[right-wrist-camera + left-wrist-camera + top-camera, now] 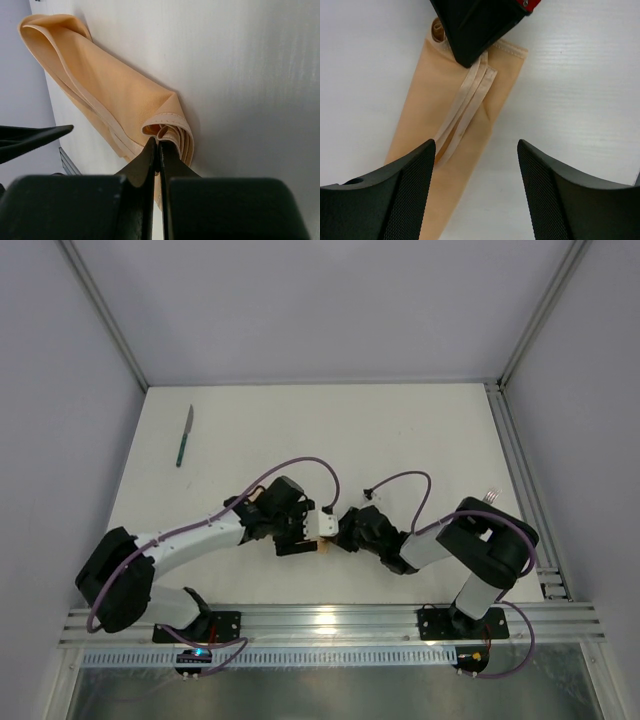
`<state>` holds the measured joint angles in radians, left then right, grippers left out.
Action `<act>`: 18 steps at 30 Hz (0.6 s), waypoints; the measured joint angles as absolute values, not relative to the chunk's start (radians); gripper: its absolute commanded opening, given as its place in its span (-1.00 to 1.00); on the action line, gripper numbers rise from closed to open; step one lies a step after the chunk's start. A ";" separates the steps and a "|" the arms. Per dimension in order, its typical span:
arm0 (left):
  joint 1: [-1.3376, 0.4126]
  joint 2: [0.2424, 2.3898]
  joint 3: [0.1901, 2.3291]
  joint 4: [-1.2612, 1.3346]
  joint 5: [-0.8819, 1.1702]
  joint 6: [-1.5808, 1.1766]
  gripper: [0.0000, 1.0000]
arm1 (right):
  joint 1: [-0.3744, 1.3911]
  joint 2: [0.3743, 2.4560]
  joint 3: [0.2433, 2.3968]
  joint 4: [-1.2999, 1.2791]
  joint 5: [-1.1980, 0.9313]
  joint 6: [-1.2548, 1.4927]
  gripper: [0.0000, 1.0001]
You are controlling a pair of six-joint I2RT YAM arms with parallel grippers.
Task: Fold the napkin into a case and place the utensils inside
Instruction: Grasp the top corner of the smaller rectangle folded napkin from the folded napkin.
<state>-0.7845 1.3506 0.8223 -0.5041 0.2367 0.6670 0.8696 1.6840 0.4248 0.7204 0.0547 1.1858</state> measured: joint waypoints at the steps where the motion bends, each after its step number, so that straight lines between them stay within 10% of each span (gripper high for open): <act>1: -0.802 1.364 0.817 -0.472 0.225 0.653 0.38 | 0.870 1.684 0.420 0.727 0.059 1.190 -0.92; 18: -0.841 1.545 0.799 -0.290 0.176 0.556 -0.18 | 0.870 1.682 0.396 0.760 0.071 1.214 -0.92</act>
